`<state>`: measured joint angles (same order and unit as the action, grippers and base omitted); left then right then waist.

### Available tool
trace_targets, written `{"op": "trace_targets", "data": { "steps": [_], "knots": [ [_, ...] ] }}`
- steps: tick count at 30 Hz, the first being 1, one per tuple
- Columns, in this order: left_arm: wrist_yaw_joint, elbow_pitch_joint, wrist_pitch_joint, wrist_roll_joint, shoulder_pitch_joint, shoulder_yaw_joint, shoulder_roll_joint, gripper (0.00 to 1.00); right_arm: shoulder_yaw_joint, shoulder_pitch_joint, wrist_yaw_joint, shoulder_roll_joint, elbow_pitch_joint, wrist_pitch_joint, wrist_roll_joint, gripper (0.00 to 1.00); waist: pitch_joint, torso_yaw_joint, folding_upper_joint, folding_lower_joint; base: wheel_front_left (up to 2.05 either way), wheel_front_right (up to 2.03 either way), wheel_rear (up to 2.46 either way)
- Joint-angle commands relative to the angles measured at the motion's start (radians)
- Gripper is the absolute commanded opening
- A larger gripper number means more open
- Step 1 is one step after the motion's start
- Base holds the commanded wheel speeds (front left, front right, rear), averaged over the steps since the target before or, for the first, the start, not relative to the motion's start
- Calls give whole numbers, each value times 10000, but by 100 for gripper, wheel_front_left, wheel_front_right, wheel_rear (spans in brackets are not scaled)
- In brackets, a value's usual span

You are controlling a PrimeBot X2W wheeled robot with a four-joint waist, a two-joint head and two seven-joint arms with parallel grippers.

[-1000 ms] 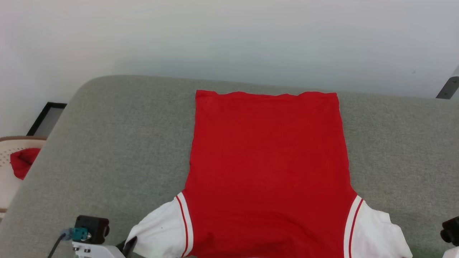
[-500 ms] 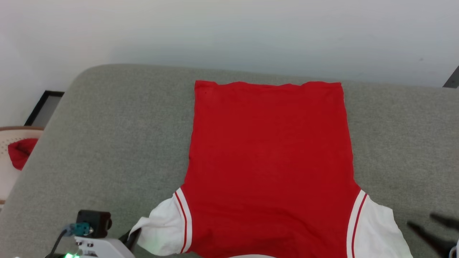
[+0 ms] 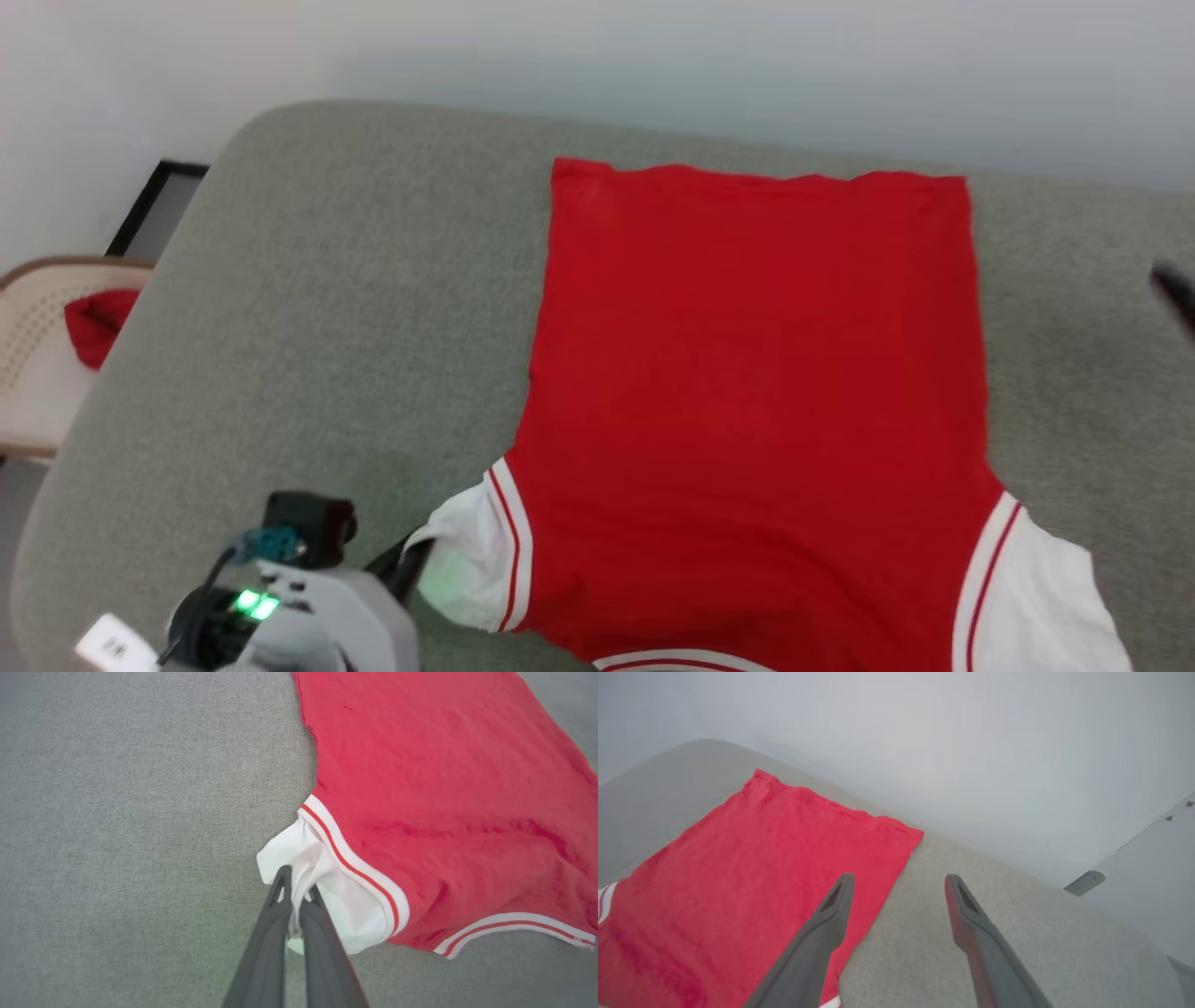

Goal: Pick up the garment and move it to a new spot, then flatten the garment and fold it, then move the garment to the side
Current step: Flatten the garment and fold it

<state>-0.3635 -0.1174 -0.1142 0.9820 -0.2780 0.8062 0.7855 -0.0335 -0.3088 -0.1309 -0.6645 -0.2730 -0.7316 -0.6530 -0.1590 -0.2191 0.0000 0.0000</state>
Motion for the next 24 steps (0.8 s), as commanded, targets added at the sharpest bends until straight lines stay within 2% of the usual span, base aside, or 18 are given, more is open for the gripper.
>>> {"op": "trace_targets", "data": {
  "steps": [1,3,11,15,19,24],
  "knots": [
    [115,63,-17,-144,-286,54,-174,0,81,-725,3,91,469,189,225,100,-524,-456,0,0,0,0,0],
    [190,118,-33,-204,-419,103,-283,0,158,-1200,3,167,859,323,358,100,-643,-562,0,0,0,0,0],
    [836,665,55,-602,-1385,517,-1208,0,891,-4390,2,433,4708,1117,1329,100,-1604,-1444,0,0,0,0,0],
    [1167,975,79,-744,-1794,709,-1643,0,1078,-5543,2,554,6712,627,1669,100,-1985,-1879,0,0,0,0,0],
    [1408,1249,126,-818,-2128,840,-2009,0,841,-6529,2,800,8551,-258,2058,100,-2332,-2226,0,0,0,0,0],
    [1712,1592,196,-894,-2462,997,-2438,0,433,-7472,2,1028,9988,-1006,2636,100,-2762,-2594,0,0,0,0,0]
  ]
}}
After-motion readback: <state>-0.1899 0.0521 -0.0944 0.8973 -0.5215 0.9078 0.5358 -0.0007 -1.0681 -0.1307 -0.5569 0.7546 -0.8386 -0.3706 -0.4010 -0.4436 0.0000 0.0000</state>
